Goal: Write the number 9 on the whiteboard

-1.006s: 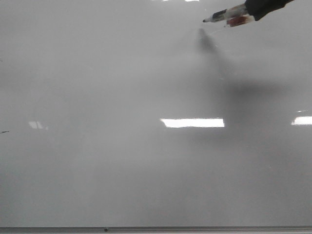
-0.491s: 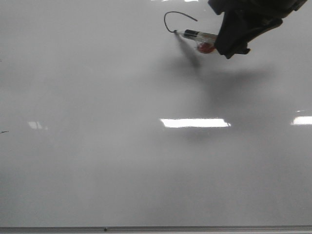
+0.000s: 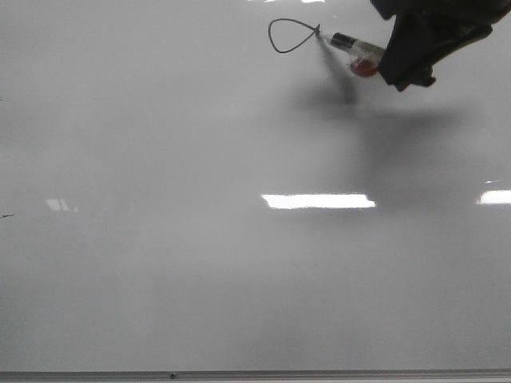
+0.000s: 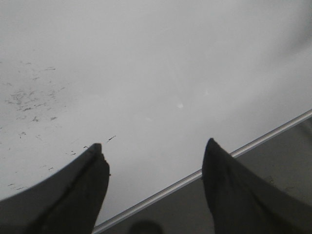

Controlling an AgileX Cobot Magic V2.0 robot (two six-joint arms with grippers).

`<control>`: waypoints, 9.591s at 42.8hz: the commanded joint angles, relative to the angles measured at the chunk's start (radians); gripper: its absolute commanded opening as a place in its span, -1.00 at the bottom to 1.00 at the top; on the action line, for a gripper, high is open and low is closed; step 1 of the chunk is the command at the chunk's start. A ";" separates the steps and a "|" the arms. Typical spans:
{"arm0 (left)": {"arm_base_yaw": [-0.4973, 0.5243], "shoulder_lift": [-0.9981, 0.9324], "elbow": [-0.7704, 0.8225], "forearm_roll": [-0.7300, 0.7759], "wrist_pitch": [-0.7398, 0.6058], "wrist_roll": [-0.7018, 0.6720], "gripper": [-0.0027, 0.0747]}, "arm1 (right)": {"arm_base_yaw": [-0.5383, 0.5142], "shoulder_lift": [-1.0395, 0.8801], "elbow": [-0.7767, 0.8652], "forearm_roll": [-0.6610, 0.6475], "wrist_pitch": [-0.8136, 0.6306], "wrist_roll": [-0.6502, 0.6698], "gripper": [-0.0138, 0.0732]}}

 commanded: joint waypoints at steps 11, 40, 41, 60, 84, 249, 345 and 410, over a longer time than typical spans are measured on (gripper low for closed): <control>0.002 -0.005 -0.029 -0.016 -0.062 0.025 0.15 | 0.109 0.003 0.095 -0.001 0.018 -0.044 -0.84; -0.480 0.284 -0.257 -0.285 0.062 0.569 0.16 | 0.287 -0.495 0.123 0.016 0.497 -0.356 -0.84; -0.497 0.299 -0.273 -0.285 0.062 0.569 0.16 | 0.291 -0.500 0.123 0.023 0.511 -0.367 -0.84; -0.690 0.569 -0.489 -0.288 0.109 0.594 0.16 | 0.298 -0.506 0.123 0.039 0.546 -0.384 -0.84; -0.690 0.573 -0.498 -0.339 0.103 0.594 -0.69 | 0.298 -0.506 0.123 0.039 0.555 -0.383 -0.76; -0.237 -0.126 0.057 0.175 -0.089 -0.267 -0.98 | 0.154 -1.069 0.396 -0.376 0.270 0.379 -0.83; 0.323 -0.889 0.893 0.129 -0.851 -0.267 -0.98 | 0.154 -1.069 0.396 -0.372 0.278 0.379 -0.84; 0.323 -0.886 0.893 0.129 -0.851 -0.267 -0.98 | -0.300 -1.507 1.163 -0.286 -0.688 0.380 -0.84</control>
